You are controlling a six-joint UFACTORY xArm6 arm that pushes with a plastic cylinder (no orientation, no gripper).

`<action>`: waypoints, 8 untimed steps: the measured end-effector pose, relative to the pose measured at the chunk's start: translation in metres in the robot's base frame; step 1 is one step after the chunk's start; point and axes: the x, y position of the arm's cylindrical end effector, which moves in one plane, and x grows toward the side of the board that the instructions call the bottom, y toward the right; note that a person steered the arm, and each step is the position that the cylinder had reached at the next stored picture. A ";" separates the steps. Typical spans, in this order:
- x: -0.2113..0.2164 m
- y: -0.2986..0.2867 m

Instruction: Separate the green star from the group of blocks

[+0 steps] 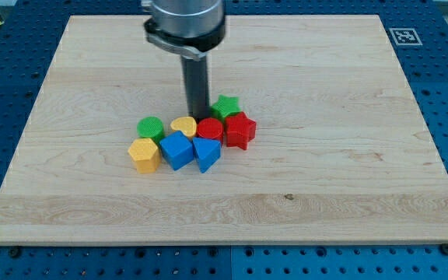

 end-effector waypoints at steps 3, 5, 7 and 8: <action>0.000 0.101; -0.022 0.128; -0.041 0.069; -0.073 0.075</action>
